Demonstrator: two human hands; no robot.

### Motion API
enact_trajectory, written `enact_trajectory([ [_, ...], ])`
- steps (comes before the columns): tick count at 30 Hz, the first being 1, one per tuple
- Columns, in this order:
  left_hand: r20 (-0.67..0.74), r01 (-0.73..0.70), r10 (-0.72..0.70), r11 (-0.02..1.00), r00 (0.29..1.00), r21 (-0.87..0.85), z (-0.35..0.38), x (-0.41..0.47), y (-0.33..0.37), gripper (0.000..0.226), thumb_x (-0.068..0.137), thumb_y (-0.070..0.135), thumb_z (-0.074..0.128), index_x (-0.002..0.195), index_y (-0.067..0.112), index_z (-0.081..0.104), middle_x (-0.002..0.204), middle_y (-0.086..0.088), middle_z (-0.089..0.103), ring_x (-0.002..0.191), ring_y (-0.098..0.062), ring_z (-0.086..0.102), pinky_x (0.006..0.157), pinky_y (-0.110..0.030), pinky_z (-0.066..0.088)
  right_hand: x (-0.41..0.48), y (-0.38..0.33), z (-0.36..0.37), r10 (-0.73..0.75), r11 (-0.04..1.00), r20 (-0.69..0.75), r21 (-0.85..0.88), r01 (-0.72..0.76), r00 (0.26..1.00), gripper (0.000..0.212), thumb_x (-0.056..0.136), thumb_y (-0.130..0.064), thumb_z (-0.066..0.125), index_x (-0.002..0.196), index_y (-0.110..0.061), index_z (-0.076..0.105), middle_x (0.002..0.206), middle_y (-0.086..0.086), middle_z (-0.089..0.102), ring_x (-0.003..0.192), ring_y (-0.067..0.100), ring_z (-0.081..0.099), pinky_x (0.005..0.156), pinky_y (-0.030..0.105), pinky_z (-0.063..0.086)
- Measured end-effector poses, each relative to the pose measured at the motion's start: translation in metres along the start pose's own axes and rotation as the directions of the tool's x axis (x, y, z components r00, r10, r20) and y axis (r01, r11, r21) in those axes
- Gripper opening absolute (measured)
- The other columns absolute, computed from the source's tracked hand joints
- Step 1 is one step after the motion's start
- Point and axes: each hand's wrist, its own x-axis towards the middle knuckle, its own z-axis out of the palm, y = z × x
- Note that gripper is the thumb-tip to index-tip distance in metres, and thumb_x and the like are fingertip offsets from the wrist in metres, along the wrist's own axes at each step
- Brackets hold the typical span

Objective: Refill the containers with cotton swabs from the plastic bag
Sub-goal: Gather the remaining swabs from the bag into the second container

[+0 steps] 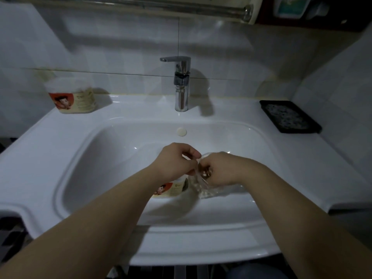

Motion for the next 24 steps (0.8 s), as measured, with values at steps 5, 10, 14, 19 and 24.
enact_trajectory([
  [5, -0.043, -0.011, 0.006, 0.994, 0.999, -0.111, 0.001, 0.002, 0.000, 0.017, 0.091, 0.001, 0.064, 0.096, 0.014, 0.073, 0.098, -0.008, 0.071, 0.077, -0.024, 0.076, 0.074, -0.030, 0.064, -0.001, 0.004, -0.009, 0.064, 0.997, -0.153, 0.052, -0.056, 0.986, 0.016, 0.083, -0.015, 0.065, 0.086, -0.029, 0.071, 0.096, -0.004, 0.067, 0.083, 0.016, 0.065, 0.067, 0.026, 0.050],
  [10, -0.134, -0.057, 0.026, 0.972, 0.991, -0.228, -0.002, 0.004, 0.005, 0.013, 0.095, 0.011, 0.064, 0.103, 0.017, 0.072, 0.100, -0.006, 0.069, 0.082, -0.020, 0.075, 0.071, -0.032, 0.064, -0.007, 0.019, -0.022, 0.221, 0.945, -0.447, 0.316, -0.078, 0.867, 0.018, 0.083, -0.014, 0.066, 0.088, -0.027, 0.077, 0.091, -0.007, 0.072, 0.086, 0.013, 0.066, 0.074, 0.024, 0.049],
  [14, -0.119, -0.057, 0.033, 0.976, 0.992, -0.209, -0.001, 0.004, 0.005, 0.014, 0.097, 0.013, 0.063, 0.106, 0.018, 0.071, 0.102, -0.005, 0.068, 0.082, -0.018, 0.075, 0.071, -0.033, 0.064, -0.007, 0.026, -0.024, 0.271, 0.913, -0.511, 0.404, -0.050, 0.816, 0.014, 0.087, -0.017, 0.067, 0.087, -0.030, 0.071, 0.089, -0.006, 0.071, 0.078, 0.009, 0.063, 0.064, 0.020, 0.044],
  [19, -0.107, -0.074, 0.056, 0.983, 0.993, -0.167, 0.000, 0.003, 0.007, 0.014, 0.097, 0.017, 0.063, 0.108, 0.021, 0.070, 0.101, -0.002, 0.069, 0.082, -0.017, 0.074, 0.069, -0.031, 0.064, -0.004, 0.018, -0.018, 0.178, 0.925, -0.468, 0.380, 0.015, 0.866, 0.009, 0.090, -0.022, 0.071, 0.091, -0.030, 0.073, 0.085, -0.015, 0.067, 0.078, -0.001, 0.061, 0.063, 0.012, 0.039],
  [24, -0.074, -0.100, 0.093, 0.991, 0.993, -0.090, 0.001, 0.001, 0.009, 0.026, 0.094, 0.034, 0.070, 0.119, 0.025, 0.066, 0.104, 0.004, 0.070, 0.084, -0.013, 0.072, 0.062, -0.026, 0.060, -0.004, 0.010, -0.014, 0.095, 0.936, -0.394, 0.349, 0.053, 0.914, 0.011, 0.089, -0.019, 0.074, 0.093, -0.027, 0.080, 0.079, -0.011, 0.073, 0.071, 0.001, 0.067, 0.065, 0.016, 0.047],
])
